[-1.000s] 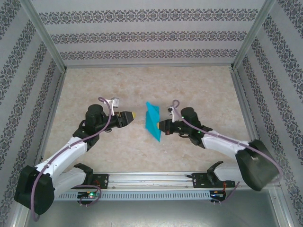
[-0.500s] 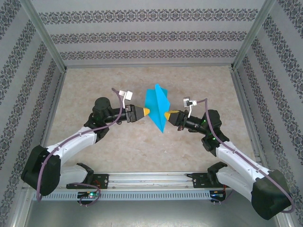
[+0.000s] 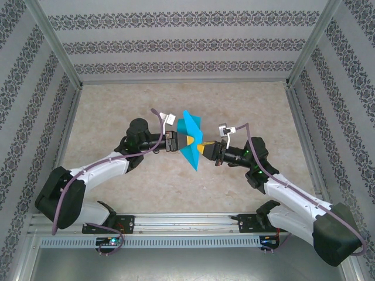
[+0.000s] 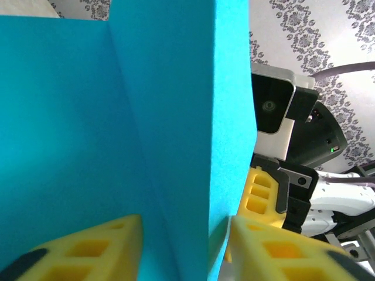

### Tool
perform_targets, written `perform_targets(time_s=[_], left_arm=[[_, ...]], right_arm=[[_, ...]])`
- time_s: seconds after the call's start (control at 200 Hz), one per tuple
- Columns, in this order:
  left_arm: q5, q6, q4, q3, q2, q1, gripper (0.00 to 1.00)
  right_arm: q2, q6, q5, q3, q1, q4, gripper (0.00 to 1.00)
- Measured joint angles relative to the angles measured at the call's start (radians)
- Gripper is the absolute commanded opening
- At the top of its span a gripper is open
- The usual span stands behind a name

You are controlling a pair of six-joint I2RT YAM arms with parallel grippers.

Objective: Fold a paper plane with a square sheet of paper (fold left side to right side)
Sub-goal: Turn over the paper at the center of the table.

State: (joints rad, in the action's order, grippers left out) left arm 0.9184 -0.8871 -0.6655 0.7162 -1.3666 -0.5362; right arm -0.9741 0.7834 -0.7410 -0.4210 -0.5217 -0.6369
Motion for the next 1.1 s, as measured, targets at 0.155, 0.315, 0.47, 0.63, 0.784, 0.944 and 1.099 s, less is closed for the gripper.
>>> perform_targets(time_s=[0.155, 0.315, 0.47, 0.63, 0.784, 0.944, 1.099], left_arm=[[-0.011, 0.016, -0.002, 0.009, 0.0, -0.002, 0.09], [-0.022, 0.022, -0.002, 0.01, 0.0, -0.006, 0.0], [-0.063, 0.039, 0.008, 0.01, 0.005, -0.007, 0.0], [-0.15, 0.104, 0.079, 0.01, 0.051, -0.007, 0.0], [-0.253, 0.19, 0.165, 0.009, 0.104, 0.006, 0.0], [-0.295, 0.245, 0.231, 0.009, 0.105, 0.047, 0.0], [-0.286, 0.252, 0.232, 0.009, 0.061, 0.074, 0.0]], right_arm=[[0.002, 0.001, 0.02, 0.01, 0.0, 0.0, 0.02], [0.016, 0.013, 0.043, 0.028, 0.009, 0.006, 0.12], [0.039, 0.032, 0.053, 0.032, 0.034, 0.035, 0.37], [0.13, 0.02, 0.103, 0.032, 0.078, 0.173, 0.52], [0.223, -0.029, 0.17, -0.002, 0.122, 0.452, 0.64], [0.267, -0.058, 0.196, -0.009, 0.151, 0.653, 0.81], [0.358, -0.066, 0.206, 0.01, 0.179, 0.742, 0.93]])
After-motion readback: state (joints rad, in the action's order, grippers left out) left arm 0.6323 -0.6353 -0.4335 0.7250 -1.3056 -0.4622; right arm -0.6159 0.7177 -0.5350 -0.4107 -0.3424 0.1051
